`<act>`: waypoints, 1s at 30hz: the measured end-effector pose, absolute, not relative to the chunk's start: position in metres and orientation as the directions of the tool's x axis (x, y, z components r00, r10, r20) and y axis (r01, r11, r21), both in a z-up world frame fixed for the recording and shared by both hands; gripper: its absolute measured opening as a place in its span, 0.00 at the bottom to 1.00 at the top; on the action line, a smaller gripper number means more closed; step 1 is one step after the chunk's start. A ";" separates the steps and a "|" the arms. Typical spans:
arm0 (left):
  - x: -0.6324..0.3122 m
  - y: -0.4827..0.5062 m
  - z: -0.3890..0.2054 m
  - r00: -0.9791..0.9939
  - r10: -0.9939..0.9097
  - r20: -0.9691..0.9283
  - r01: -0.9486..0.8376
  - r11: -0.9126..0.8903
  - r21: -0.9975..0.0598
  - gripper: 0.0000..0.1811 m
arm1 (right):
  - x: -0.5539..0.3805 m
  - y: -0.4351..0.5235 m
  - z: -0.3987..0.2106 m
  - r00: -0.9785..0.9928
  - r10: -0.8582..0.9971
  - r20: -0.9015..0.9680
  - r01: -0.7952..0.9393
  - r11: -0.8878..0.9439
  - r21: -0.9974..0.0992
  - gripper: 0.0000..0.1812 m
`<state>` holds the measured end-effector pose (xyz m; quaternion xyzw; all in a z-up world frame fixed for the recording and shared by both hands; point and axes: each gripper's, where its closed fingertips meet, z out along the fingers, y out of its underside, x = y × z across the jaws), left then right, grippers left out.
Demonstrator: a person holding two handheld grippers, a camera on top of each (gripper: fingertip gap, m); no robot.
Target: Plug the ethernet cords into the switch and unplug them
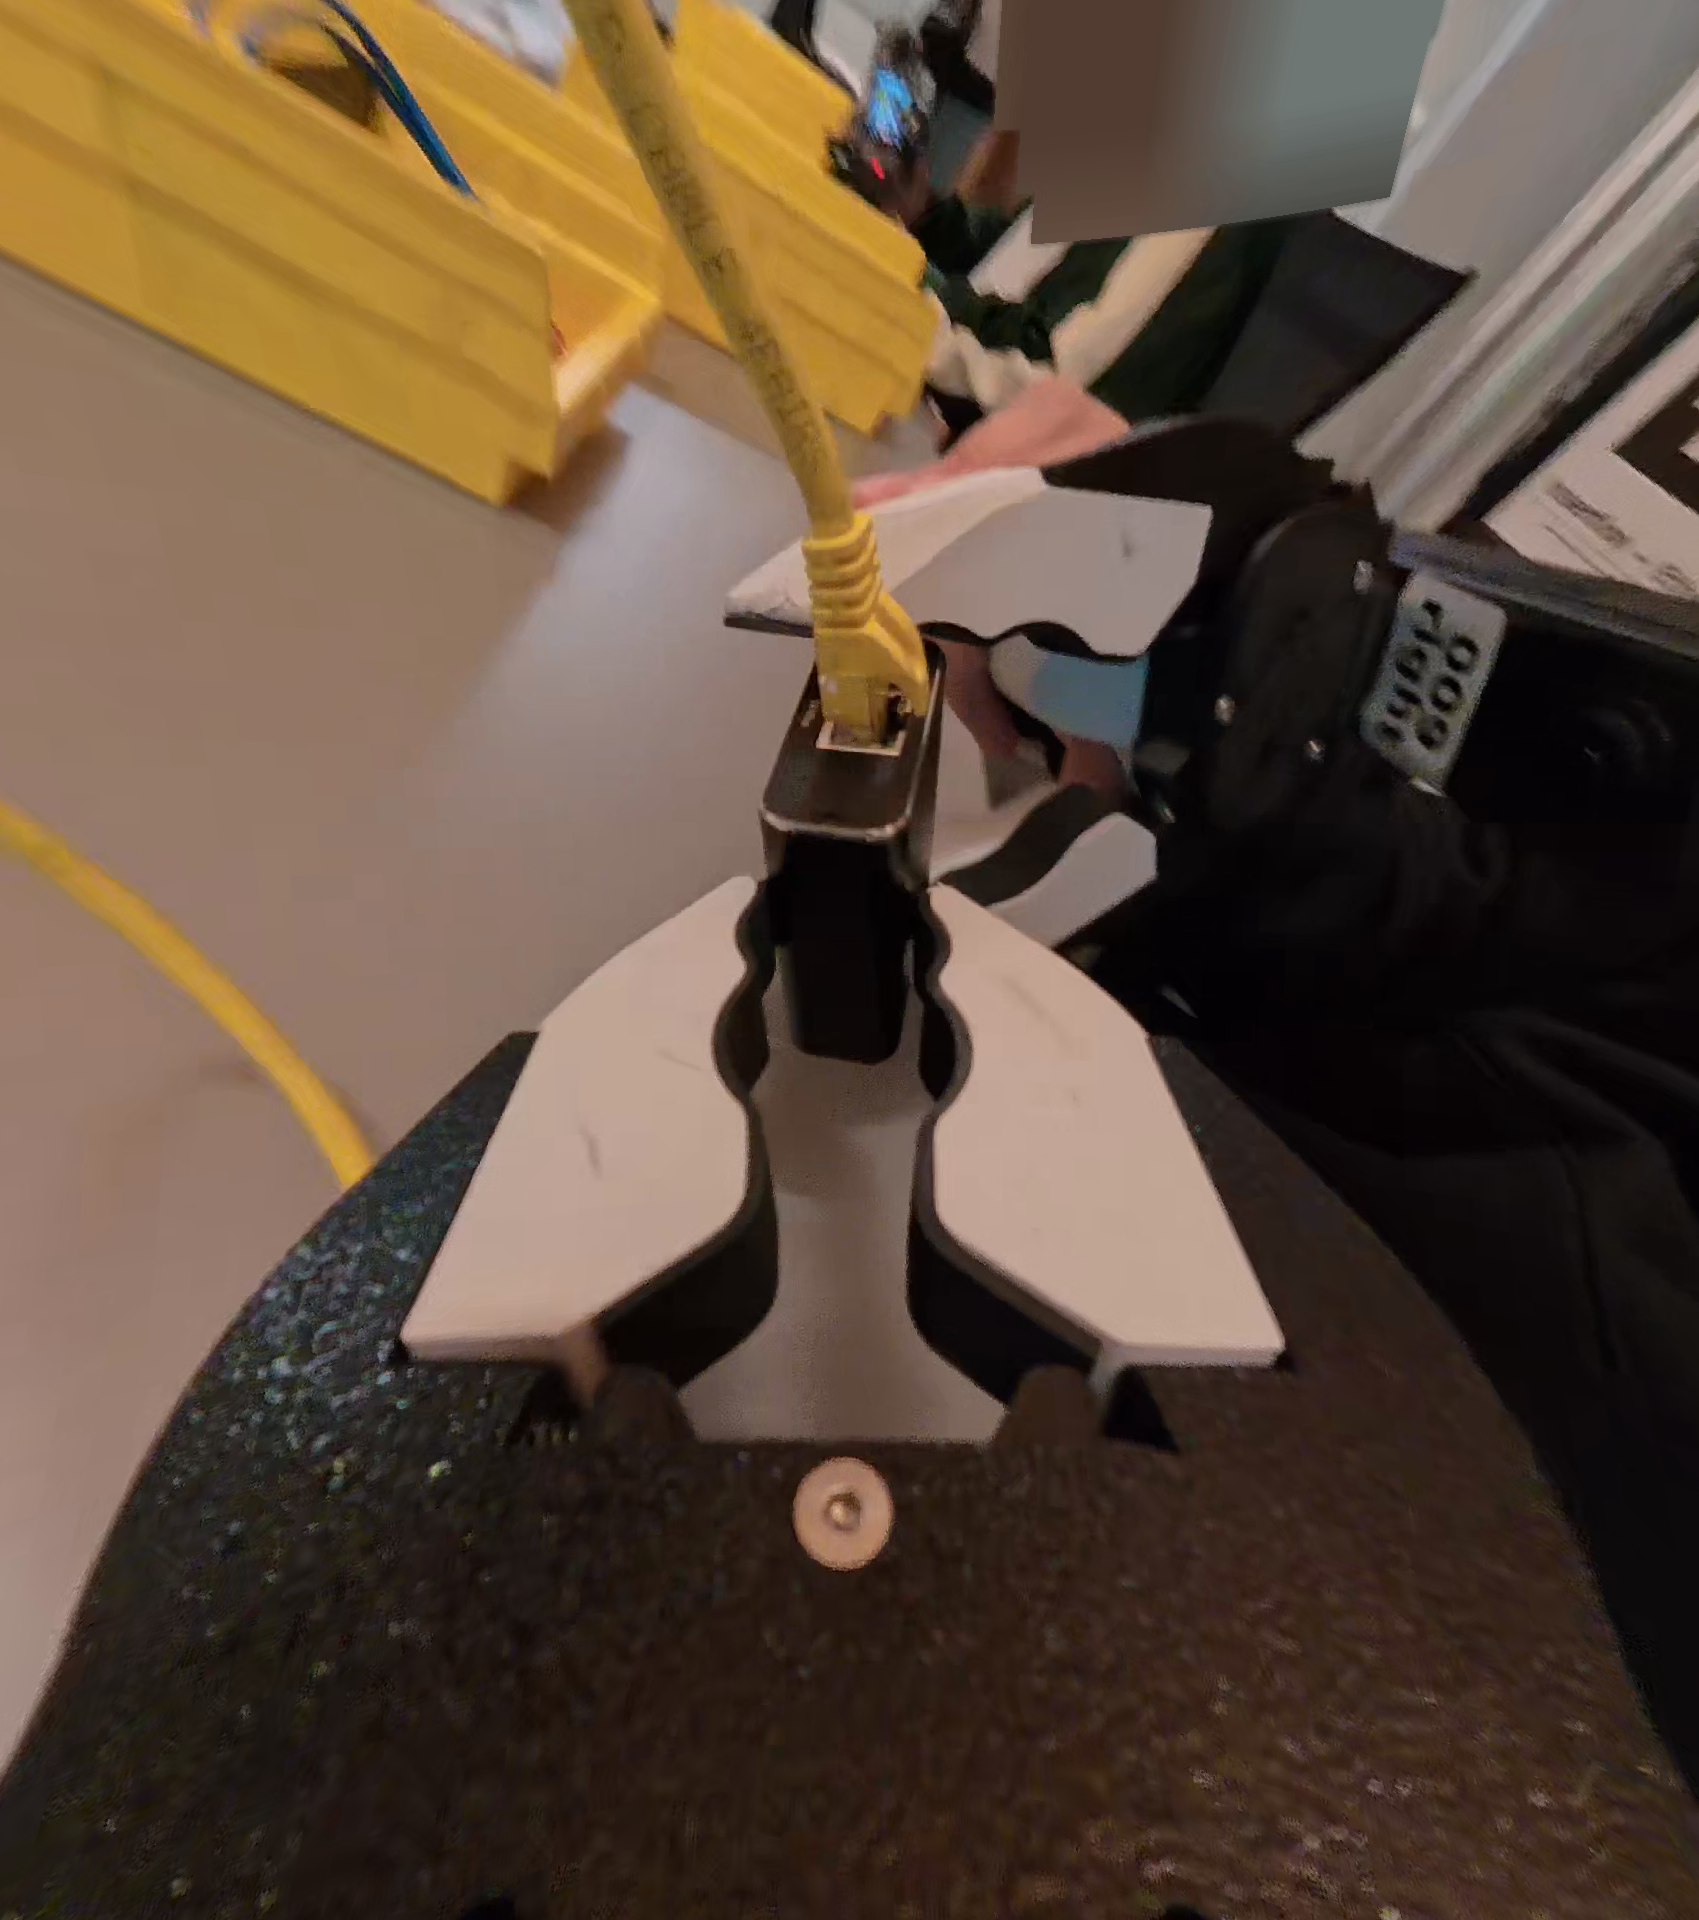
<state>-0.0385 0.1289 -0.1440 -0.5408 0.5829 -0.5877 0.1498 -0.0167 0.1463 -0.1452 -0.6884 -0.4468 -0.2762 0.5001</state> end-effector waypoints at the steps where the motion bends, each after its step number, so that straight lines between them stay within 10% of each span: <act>1: -0.034 0.135 -0.142 -0.328 -0.844 0.424 -0.419 -0.273 -0.866 0.14 | -0.009 0.149 -0.141 0.448 0.282 0.849 0.894 -0.142 -0.424 0.39; 8: -0.007 0.152 -0.133 0.036 -0.980 0.198 -0.320 -0.199 -0.926 0.43 | 0.020 0.156 -0.128 0.284 0.074 0.956 0.890 -0.392 -0.234 0.39; 21: 0.004 0.133 -0.146 -0.121 -0.918 0.377 -0.304 -0.327 -0.895 0.35 | -0.011 0.155 -0.123 0.162 0.072 0.984 0.955 -0.264 -0.138 0.39; 26: -0.006 0.156 -0.140 -0.039 -0.992 0.123 -0.294 -0.106 -0.950 0.35 | -0.013 0.145 -0.112 0.475 0.143 0.868 0.880 -0.107 -0.464 0.52; 30: -0.016 0.165 -0.127 -0.034 -0.999 -0.038 -0.269 0.046 -0.962 0.34 | -0.015 0.137 -0.096 0.904 0.303 0.301 0.342 -0.089 -0.936 0.56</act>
